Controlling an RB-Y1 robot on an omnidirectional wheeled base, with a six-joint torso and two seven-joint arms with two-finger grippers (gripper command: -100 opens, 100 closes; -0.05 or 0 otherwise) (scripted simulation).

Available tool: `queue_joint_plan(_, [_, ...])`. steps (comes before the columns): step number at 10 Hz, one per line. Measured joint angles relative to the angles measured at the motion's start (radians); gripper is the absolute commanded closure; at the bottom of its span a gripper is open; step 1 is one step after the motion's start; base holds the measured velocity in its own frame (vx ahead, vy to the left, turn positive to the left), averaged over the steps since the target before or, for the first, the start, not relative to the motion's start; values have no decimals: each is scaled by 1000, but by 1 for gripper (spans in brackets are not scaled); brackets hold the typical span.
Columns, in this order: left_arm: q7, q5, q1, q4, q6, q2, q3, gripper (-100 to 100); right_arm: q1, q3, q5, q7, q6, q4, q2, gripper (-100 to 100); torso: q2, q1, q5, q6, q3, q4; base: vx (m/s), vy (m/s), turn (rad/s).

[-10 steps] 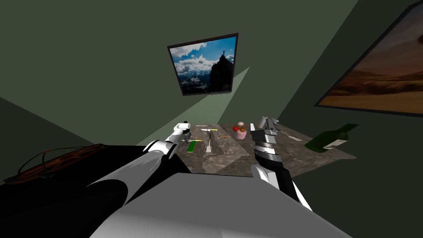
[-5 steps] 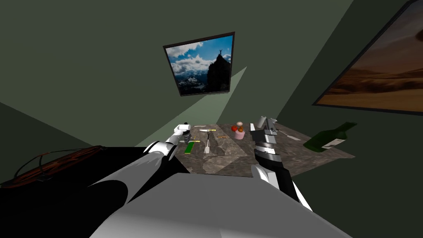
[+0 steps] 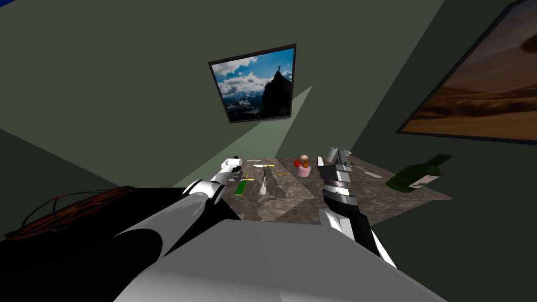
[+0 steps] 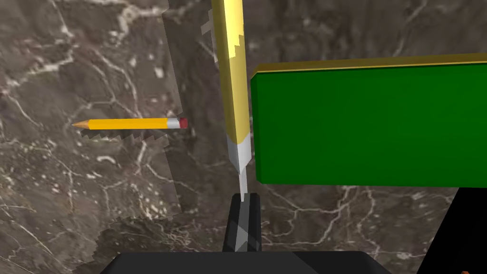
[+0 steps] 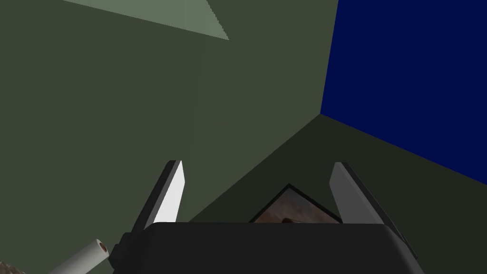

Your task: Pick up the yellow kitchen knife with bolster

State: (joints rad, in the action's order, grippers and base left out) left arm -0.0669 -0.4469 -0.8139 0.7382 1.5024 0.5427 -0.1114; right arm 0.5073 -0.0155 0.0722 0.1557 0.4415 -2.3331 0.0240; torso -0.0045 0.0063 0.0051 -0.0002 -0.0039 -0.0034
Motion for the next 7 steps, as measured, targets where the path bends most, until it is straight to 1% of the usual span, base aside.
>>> queue_joint_plan(1, [0, 0, 0, 0, 1, 0, 0, 100, 0, 0, 0, 0, 0, 0, 0, 0, 0, 1, 0, 0, 0, 0, 0, 0, 0])
queue_joint_plan(2, [0, 0, 0, 0, 1, 0, 0, 0, 0, 0, 0, 0, 0, 0, 0, 0, 0, 1, 0, 0, 0, 0, 0, 0, 0])
queue_joint_plan(3, [0, 0, 0, 0, 1, 0, 0, -100, 0, 0, 0, 0, 0, 0, 0, 0, 1, 1, 0, 0, 0, 0, -102, 44, 60])
queue_joint_plan(4, [-4, -2, -17, -5, -15, -5, -2, -100, 0, 0, 0, 0, 0, 0, 0, 0, 5, 3, 1, 0, 3, 1, -146, 58, 19])
queue_joint_plan(5, [-1, -5, -15, 28, -12, -3, -1, -100, 0, 0, 0, 0, 0, 0, 0, 0, 9, 4, 1, 0, 5, 2, -131, 56, 19])
queue_joint_plan(6, [-2, -8, -30, 31, -19, -5, -1, -100, 0, 0, 0, 0, 0, 0, 0, 0, 9, 4, 1, 0, 5, 2, -102, 55, 18])
queue_joint_plan(7, [1, -11, -23, 72, -18, -4, 0, -100, 0, 0, 0, 0, 0, 0, 0, 0, 8, 4, 1, 0, 5, 2, -86, 76, 38])
